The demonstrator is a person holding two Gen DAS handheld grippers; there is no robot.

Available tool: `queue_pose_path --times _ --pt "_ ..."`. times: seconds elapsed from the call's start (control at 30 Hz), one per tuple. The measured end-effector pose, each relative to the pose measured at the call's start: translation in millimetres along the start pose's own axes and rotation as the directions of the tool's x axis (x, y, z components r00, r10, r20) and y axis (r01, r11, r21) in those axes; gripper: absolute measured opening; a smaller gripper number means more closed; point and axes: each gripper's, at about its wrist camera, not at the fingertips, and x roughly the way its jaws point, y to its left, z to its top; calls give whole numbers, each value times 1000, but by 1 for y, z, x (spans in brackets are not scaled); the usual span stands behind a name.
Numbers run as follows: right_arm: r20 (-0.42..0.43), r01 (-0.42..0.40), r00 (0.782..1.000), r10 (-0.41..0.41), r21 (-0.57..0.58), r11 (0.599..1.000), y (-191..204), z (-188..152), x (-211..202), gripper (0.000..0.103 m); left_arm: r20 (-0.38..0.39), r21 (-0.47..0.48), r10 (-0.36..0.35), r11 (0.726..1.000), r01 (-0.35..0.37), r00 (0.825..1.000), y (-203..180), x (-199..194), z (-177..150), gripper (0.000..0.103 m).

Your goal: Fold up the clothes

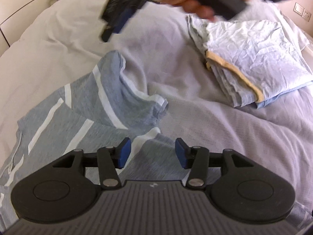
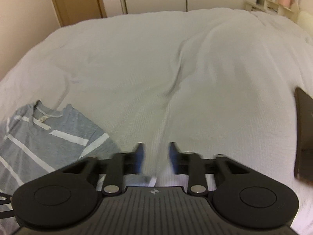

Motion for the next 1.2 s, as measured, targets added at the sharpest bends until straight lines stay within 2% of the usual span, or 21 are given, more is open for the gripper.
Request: queue_pose_path --times 0.13,0.23,0.33,0.37,0.4,0.43,0.5,0.6,0.7,0.8,0.87,0.97,1.03,1.07,1.1,1.2 --pt "-73 -79 993 92 162 984 -1 -35 -9 37 -31 -13 20 1000 -20 999 8 4 -6 50" --pt "-164 -150 965 206 298 943 9 -74 -2 40 -46 -24 35 999 -36 998 14 4 -10 50" --pt "-205 -157 948 242 358 920 21 -106 7 43 -60 -27 65 997 -67 996 20 -2 -17 50" --pt "-198 -152 950 241 382 912 21 -111 10 37 -64 -33 77 996 -79 995 23 -7 -19 50" --pt "-193 -135 954 227 400 907 22 -115 15 14 -69 -38 88 995 -91 994 25 -11 -22 50" --pt "-198 -118 957 214 406 906 22 -115 17 9 -74 -47 97 994 -101 993 29 -16 -26 50" --pt "-196 -94 964 180 381 920 24 -113 15 9 -91 -72 116 990 -123 989 37 -28 -36 50" --pt "-225 -49 968 114 276 960 32 -108 2 8 -127 -99 152 981 -165 980 48 -49 -57 50" --pt "-261 -7 962 77 261 965 32 -112 -5 7 -160 -131 197 967 -219 967 63 -74 -83 51" --pt "-282 98 959 -22 256 962 32 -115 -13 16 -190 -168 254 943 -286 948 82 -103 -112 53" --pt "-251 122 967 -55 260 958 35 -112 -25 18 -212 -199 296 920 -337 932 99 -123 -138 54" --pt "-197 116 978 -74 211 971 60 -101 -42 21 -252 -234 349 883 -407 903 130 -149 -182 54" --pt "-167 92 984 -64 162 983 88 -92 -49 23 -267 -211 389 869 -447 882 154 -165 -214 54" --pt "-153 70 987 -48 138 988 107 -88 -51 28 -265 -184 406 869 -459 875 164 -171 -228 54" --pt "-142 47 989 -30 112 993 130 -83 -51 34 -258 -141 421 874 -465 870 175 -175 -241 54" --pt "-115 -25 993 29 39 999 198 -74 -49 37 -220 30 465 882 -470 858 205 -182 -279 54"
